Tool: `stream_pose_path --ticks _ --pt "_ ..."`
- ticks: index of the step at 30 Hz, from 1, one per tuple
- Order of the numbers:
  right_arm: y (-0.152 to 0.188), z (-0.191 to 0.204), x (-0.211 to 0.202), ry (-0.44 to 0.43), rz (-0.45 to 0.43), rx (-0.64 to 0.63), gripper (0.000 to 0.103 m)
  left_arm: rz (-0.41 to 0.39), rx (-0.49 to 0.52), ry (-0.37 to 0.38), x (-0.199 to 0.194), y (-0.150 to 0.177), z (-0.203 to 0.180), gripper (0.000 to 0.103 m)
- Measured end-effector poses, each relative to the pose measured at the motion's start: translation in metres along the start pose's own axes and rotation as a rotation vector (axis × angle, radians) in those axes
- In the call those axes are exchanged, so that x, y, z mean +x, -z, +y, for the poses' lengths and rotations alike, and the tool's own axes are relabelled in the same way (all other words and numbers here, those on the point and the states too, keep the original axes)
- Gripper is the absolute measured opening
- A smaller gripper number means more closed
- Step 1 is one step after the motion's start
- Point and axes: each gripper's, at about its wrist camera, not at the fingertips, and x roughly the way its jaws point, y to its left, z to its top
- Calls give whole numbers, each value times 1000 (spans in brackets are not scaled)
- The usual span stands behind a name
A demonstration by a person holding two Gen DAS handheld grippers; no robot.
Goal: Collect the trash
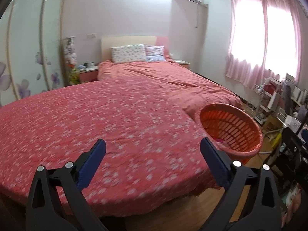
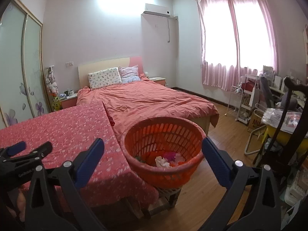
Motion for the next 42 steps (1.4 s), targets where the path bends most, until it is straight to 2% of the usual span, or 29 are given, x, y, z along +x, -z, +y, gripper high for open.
stream_pose_path --ticks 9,15,42 --pt "17 23 -27 43 5 -46 99 -27 -27 -105 -26 27 14 101" --pt "27 30 -33 54 34 -54 99 -42 -20 -142 -38 40 16 101" --pt "48 26 -29 83 117 -52 99 18 -79 -156 -43 57 20 101"
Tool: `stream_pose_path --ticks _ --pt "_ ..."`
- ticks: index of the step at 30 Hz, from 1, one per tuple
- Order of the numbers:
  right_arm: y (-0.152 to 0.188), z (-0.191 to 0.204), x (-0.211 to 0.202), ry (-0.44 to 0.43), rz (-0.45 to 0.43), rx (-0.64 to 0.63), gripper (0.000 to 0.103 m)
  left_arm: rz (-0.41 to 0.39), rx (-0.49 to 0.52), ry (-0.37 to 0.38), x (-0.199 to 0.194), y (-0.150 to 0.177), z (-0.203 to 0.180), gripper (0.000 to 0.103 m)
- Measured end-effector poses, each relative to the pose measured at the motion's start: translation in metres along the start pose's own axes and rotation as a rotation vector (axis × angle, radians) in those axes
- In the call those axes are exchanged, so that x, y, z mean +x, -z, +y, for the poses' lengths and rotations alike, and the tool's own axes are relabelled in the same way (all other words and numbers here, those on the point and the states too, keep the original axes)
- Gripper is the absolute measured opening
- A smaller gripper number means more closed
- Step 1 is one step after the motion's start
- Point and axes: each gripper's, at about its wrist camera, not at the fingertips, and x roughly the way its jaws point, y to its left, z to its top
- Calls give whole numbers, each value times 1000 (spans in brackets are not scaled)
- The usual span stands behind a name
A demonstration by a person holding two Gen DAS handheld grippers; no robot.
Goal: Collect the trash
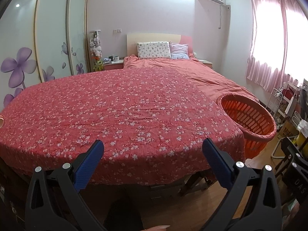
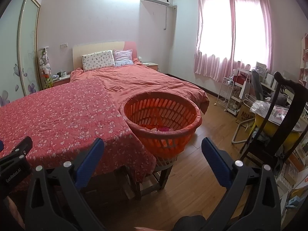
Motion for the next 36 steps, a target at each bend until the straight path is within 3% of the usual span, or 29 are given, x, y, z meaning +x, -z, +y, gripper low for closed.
stream_pose_path --ticks 36 --pt "-3 -4 0 8 -11 7 99 -2 -33 18 -3 -4 -1 101"
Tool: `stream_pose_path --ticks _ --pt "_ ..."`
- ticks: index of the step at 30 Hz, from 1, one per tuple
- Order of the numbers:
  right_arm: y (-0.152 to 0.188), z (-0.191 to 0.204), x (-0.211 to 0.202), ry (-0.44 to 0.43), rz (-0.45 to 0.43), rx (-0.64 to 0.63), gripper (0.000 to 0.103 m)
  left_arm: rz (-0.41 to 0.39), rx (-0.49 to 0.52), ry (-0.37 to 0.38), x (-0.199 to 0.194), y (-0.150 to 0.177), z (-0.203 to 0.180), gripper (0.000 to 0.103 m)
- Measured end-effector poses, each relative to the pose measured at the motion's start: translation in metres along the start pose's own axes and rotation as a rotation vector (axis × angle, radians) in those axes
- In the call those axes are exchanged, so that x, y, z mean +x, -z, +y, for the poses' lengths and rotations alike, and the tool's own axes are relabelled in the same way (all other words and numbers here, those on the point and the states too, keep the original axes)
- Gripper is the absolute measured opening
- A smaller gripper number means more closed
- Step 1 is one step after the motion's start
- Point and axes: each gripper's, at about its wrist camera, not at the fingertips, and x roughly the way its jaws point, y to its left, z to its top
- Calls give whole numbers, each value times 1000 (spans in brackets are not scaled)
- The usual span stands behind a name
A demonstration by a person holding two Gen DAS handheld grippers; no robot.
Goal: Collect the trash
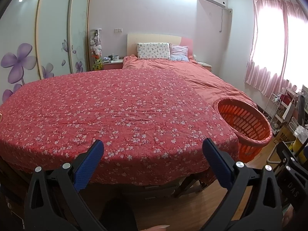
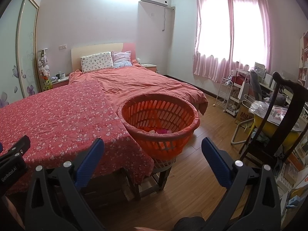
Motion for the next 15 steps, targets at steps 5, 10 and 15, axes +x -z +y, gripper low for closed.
stream_pose_path --ticks 5,10,15 --pt "0 0 0 0 0 2 99 7 1 -2 2 0 1 101" --pt "0 -1 1 1 1 2 99 16 1 -1 4 1 1 101" --pt "0 -1 2 3 3 4 99 18 1 -3 5 1 -1 101"
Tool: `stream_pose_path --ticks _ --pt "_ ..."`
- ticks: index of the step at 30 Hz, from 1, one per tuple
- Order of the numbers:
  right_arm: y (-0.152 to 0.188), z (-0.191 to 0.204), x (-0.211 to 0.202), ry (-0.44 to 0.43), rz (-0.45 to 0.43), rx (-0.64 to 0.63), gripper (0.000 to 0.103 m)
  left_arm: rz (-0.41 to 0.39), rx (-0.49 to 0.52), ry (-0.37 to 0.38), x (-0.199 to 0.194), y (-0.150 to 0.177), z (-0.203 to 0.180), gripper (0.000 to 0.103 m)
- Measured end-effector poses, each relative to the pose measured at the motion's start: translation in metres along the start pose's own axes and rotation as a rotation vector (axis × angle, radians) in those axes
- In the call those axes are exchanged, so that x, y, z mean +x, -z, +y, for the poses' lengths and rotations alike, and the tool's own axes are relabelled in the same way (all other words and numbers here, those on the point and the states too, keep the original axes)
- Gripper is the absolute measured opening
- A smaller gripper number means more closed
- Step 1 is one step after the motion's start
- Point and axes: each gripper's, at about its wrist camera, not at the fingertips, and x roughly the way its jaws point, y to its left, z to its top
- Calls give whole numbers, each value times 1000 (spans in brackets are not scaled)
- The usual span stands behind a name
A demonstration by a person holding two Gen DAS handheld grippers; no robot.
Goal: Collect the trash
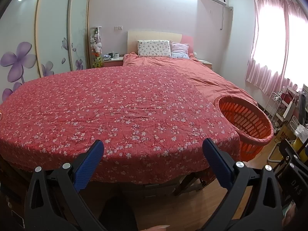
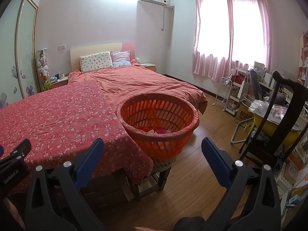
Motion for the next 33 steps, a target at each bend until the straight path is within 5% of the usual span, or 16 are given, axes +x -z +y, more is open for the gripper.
stream_pose_path --ticks 33 --pt "3 0 3 0 12 2 99 4 -3 0 1 1 -1 101"
